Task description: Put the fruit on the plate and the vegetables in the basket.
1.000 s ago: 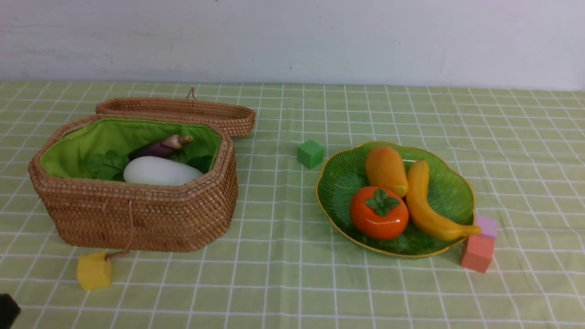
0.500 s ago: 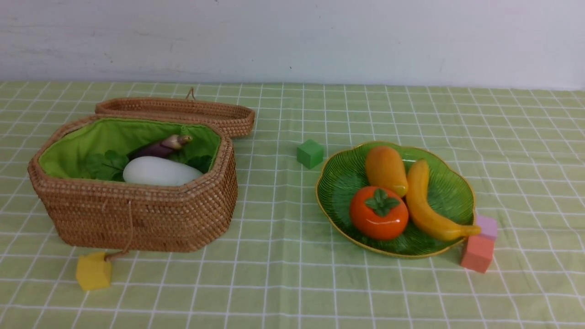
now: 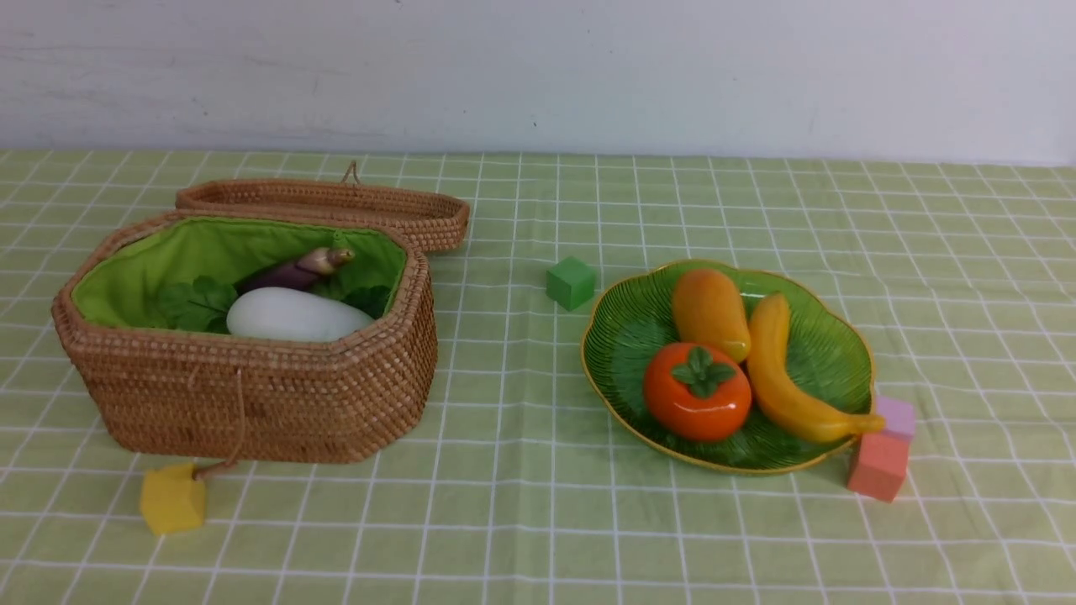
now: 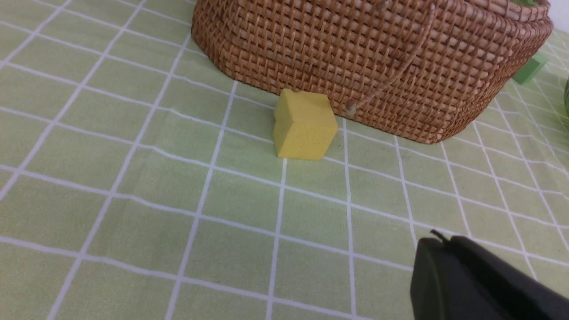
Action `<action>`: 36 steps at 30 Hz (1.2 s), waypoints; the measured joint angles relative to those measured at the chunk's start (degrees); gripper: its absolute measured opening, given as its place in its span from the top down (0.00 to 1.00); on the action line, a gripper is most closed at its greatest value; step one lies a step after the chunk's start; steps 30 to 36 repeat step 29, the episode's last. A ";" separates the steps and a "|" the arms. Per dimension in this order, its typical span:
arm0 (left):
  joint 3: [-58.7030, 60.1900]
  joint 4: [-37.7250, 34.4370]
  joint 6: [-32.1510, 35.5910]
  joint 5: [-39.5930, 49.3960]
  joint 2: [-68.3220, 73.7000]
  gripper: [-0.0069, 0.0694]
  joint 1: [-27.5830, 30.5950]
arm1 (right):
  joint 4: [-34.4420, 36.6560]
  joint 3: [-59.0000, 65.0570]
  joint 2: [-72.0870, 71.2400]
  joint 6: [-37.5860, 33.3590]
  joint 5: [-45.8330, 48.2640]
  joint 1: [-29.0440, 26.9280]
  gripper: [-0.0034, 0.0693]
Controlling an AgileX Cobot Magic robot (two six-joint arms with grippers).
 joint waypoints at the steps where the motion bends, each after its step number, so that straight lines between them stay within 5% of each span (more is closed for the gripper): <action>1: 0.00 0.00 0.00 0.00 0.00 0.93 0.00 | 0.00 0.00 0.00 0.00 0.00 0.00 0.92; 36: 0.00 -0.05 0.00 0.00 0.00 0.91 0.00 | 0.00 0.00 0.00 0.00 0.00 0.00 0.88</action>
